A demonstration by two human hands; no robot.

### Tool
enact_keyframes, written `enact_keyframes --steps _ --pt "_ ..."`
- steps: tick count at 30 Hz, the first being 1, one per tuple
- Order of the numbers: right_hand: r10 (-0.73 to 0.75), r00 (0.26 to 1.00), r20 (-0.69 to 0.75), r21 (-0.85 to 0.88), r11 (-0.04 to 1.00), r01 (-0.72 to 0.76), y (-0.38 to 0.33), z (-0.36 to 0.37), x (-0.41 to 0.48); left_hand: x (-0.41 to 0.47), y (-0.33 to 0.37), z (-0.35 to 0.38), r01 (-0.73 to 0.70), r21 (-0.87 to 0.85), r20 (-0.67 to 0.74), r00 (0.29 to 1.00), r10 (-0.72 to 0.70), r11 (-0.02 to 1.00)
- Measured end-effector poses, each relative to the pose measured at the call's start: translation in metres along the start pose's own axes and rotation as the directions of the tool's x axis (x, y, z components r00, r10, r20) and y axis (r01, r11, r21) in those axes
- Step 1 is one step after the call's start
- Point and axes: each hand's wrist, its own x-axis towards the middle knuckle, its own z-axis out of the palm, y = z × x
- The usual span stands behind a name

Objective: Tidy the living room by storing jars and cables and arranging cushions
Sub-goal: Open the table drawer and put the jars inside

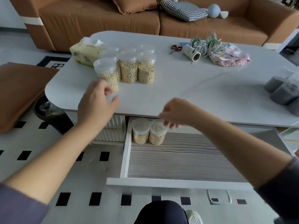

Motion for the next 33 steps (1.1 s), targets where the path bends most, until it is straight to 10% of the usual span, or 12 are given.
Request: enact_keyframes --steps 6,33 --pt "-0.039 0.853 -0.520 0.214 0.961 0.174 -0.026 -0.019 0.089 0.056 -0.014 0.018 0.295 -0.148 0.036 0.955 -0.293 0.944" --pt "-0.043 0.853 -0.519 0.419 0.858 0.298 -0.006 0.012 0.079 0.021 -0.005 0.023 0.255 -0.189 0.203 0.955 -0.216 0.948"
